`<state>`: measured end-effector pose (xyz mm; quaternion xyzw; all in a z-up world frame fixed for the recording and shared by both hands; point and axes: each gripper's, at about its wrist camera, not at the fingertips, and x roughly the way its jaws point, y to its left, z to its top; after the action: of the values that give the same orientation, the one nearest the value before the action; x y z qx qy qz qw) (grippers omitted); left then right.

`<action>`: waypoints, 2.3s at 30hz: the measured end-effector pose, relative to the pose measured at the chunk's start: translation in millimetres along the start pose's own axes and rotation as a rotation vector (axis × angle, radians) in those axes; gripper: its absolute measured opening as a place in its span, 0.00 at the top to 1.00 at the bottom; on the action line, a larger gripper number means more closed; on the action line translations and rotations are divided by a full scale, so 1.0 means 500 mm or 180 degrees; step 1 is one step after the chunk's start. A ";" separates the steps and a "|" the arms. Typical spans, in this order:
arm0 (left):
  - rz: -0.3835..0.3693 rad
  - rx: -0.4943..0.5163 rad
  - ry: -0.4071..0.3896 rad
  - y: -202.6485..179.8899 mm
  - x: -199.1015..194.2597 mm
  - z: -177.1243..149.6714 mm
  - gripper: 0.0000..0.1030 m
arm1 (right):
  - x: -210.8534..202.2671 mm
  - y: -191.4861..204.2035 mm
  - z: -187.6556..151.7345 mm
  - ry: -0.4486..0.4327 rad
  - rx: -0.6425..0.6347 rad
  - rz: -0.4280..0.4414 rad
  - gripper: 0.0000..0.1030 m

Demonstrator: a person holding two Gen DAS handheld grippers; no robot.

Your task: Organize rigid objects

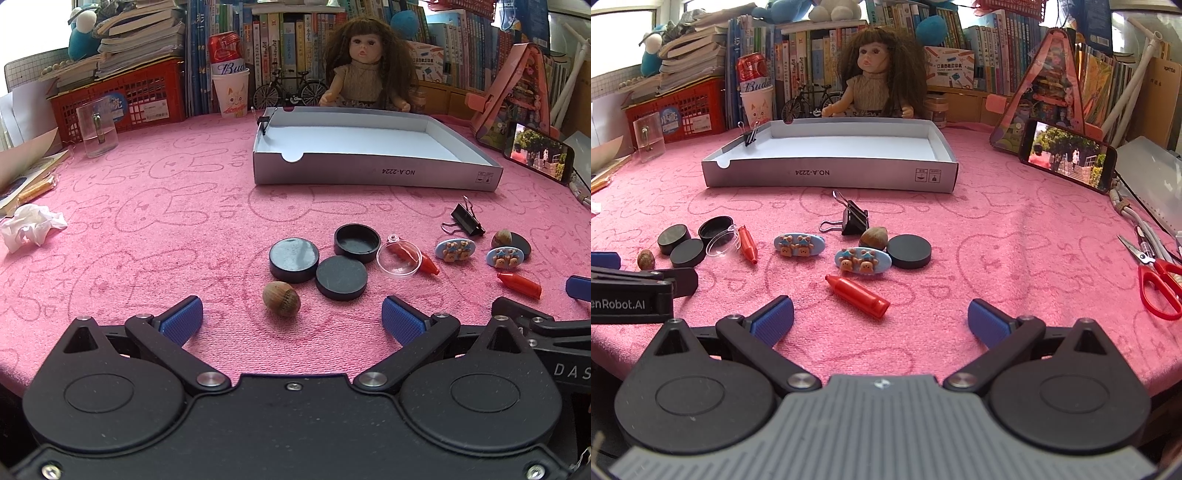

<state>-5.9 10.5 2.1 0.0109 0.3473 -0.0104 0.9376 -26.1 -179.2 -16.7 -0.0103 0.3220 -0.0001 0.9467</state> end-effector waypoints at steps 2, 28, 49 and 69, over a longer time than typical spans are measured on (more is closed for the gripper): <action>-0.0007 -0.0010 -0.0028 0.006 -0.004 -0.003 0.13 | -0.009 0.001 -0.002 -0.0029 0.0042 0.0034 0.01; -0.0321 -0.0165 -0.0161 0.036 -0.031 -0.015 0.79 | -0.013 -0.009 0.036 0.0146 0.0252 0.0348 0.77; -0.0135 0.0117 -0.0401 0.016 -0.037 -0.028 0.67 | -0.004 0.020 0.024 -0.0187 -0.0233 0.0143 0.36; -0.0475 0.0401 -0.0489 0.040 -0.028 -0.039 0.81 | -0.007 0.020 0.008 -0.0318 -0.0413 0.0313 0.51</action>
<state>-28.7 31.4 -3.3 0.0431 0.2729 -0.1027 0.9556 -26.4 -169.3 -11.6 -0.0558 0.2738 0.0677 0.9578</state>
